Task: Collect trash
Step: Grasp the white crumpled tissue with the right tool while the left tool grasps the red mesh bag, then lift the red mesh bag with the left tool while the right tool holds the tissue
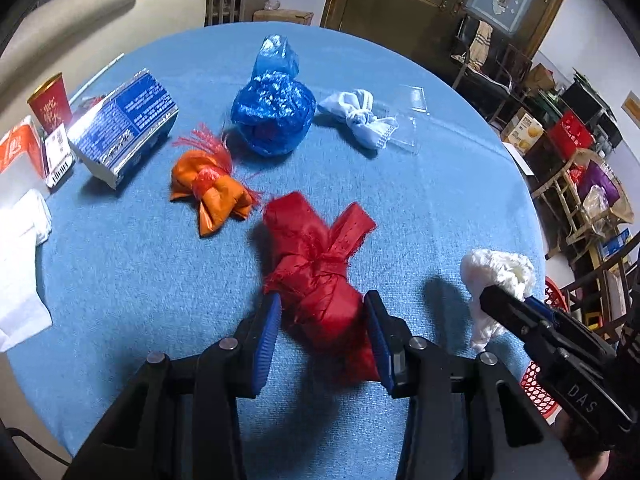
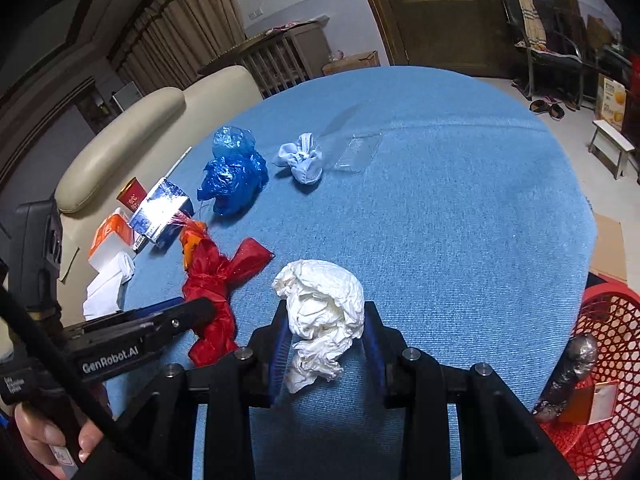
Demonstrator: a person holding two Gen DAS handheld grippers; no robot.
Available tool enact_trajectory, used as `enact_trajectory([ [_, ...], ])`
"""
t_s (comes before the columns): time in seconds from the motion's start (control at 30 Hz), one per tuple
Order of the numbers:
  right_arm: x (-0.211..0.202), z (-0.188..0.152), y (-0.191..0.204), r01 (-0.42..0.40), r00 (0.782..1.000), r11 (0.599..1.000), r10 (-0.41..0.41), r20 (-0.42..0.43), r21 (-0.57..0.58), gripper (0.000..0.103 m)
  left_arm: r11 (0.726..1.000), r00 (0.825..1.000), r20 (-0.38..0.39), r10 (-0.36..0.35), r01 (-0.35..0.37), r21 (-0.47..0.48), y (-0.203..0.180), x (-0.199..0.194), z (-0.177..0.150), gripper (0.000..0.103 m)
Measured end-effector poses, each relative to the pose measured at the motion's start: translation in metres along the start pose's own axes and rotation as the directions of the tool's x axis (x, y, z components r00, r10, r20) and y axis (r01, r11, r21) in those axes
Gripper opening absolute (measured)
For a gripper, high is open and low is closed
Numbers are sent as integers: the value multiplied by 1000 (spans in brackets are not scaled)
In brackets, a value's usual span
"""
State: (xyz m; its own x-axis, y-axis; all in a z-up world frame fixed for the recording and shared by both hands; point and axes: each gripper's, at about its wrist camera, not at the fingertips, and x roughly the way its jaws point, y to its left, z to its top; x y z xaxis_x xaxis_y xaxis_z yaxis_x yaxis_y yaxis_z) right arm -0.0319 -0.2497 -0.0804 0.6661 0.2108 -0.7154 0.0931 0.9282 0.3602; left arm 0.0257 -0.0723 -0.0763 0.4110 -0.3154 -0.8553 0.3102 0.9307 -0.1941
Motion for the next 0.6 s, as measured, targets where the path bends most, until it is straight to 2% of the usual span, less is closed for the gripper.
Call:
enact_trajectory([
  [0.37, 1, -3, 4, 5, 1000, 1000, -5, 4, -8, 37, 1000, 1000, 29, -9, 8, 4, 6, -10, -7, 23],
  [0.6, 1, -5, 14, 2, 1000, 1000, -1, 10, -30, 37, 1000, 998, 63, 20, -21, 22, 8, -25, -13, 22],
])
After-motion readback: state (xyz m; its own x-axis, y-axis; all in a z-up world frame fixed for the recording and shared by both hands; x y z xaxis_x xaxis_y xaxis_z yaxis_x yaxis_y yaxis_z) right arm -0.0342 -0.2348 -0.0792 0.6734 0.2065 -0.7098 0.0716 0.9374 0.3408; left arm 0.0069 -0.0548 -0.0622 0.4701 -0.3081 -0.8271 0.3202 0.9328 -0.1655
